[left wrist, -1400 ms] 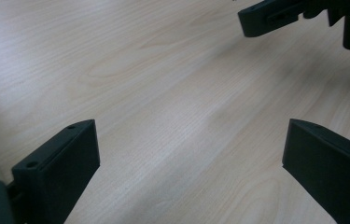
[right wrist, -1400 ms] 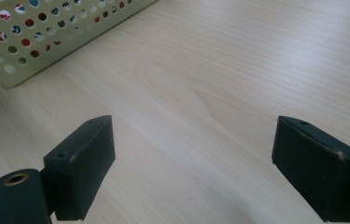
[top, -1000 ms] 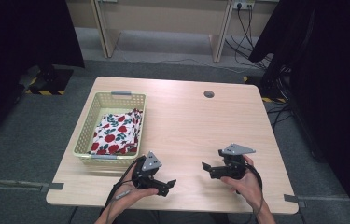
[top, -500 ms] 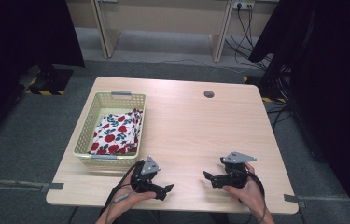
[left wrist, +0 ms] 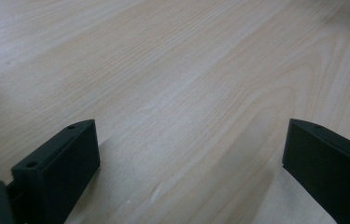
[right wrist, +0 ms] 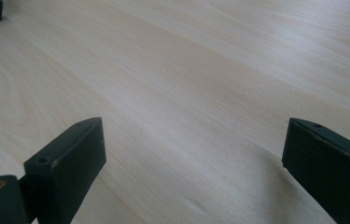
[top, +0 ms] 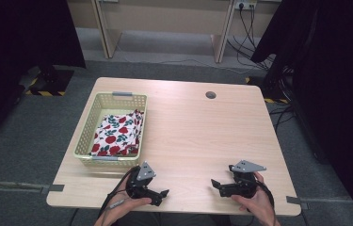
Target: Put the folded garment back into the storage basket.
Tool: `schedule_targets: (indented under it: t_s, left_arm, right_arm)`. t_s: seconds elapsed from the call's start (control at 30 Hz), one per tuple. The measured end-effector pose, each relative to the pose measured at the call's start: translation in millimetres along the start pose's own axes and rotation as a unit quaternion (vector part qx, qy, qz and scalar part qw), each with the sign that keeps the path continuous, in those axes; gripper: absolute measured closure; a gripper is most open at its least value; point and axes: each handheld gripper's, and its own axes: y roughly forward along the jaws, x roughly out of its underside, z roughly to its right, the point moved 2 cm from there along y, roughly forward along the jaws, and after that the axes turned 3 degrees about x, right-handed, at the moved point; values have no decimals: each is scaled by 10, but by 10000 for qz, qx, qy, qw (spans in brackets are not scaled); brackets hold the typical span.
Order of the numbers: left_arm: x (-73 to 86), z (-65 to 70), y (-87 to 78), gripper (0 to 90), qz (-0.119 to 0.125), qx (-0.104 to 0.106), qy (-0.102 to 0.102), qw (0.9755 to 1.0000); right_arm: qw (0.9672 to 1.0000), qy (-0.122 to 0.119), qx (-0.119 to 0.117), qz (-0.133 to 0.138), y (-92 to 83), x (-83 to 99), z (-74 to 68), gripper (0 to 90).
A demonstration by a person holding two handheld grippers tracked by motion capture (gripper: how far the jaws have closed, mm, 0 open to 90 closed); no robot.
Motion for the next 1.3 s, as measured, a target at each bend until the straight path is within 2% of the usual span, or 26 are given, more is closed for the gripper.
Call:
schedule_targets:
  t_s: [0.2, 0.4, 0.57, 0.83, 1.3]
  left_arm:
    - [87, -33, -76, 28, 14, -155, 46, 9999]
    - [130, -8, -97, 25, -51, -295, 229, 9993]
    - [159, 13, -118, 16, -31, -297, 220, 9993]
    - [246, 10, -173, 16, 165, -354, 190, 9991]
    - [309, 25, -222, 17, 253, -434, 129, 9987]
  right_arm:
    - [9999, -18, 68, -132, -65, 73, -21, 68]
    - [9996, -71, 122, -244, -116, 164, -54, 61]
    - [9985, -279, 360, -306, -135, 204, -87, 57]
    - [9986, -257, 377, -258, -157, 240, -118, 48]
    - [9987, -253, 378, -216, -259, 337, -149, 43]
